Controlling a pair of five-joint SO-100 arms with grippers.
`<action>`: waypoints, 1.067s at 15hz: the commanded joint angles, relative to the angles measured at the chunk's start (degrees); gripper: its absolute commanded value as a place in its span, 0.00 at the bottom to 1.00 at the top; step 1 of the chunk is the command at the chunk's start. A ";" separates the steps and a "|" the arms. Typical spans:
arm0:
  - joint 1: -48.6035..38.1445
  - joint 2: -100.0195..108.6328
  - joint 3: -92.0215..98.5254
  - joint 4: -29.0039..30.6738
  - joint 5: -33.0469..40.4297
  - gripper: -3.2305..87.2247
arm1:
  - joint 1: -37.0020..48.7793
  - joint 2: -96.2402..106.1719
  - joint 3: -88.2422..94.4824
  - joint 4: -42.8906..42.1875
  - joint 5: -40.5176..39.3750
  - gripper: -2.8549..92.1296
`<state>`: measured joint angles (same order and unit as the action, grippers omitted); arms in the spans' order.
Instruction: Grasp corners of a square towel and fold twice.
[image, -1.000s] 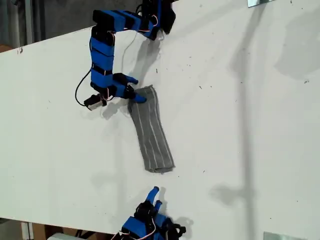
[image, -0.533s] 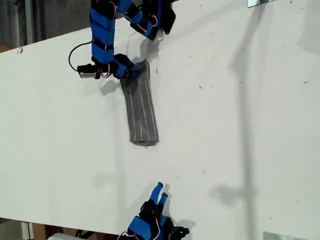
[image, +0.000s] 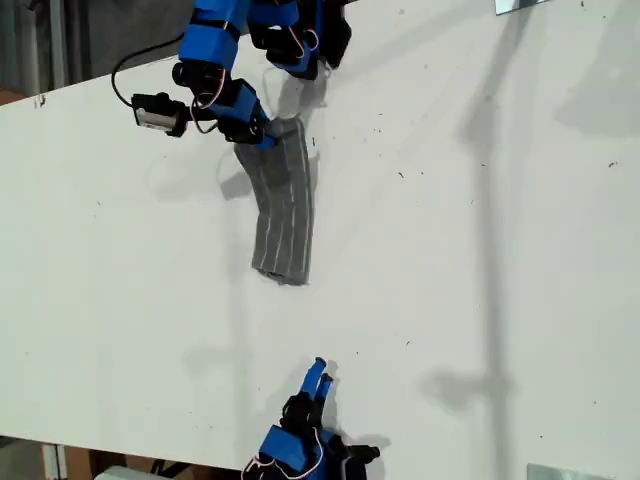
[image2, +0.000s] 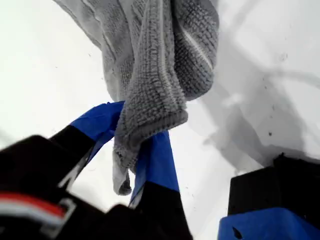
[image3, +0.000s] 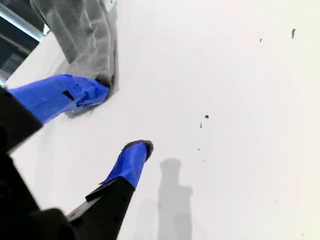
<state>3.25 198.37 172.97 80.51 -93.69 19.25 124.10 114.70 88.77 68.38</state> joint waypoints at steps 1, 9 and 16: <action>-2.64 0.35 2.90 -2.46 0.79 0.27 | -0.97 -13.36 -21.01 0.97 -3.87 0.03; -3.16 0.35 3.69 -2.72 0.62 0.27 | -3.60 -53.96 -61.35 -10.55 -24.35 0.03; -3.43 0.35 3.69 -2.72 0.26 0.27 | -3.87 -52.29 -61.17 -20.39 -29.18 0.39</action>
<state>0.35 198.46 176.75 78.31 -93.08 15.56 68.91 55.46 71.54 40.87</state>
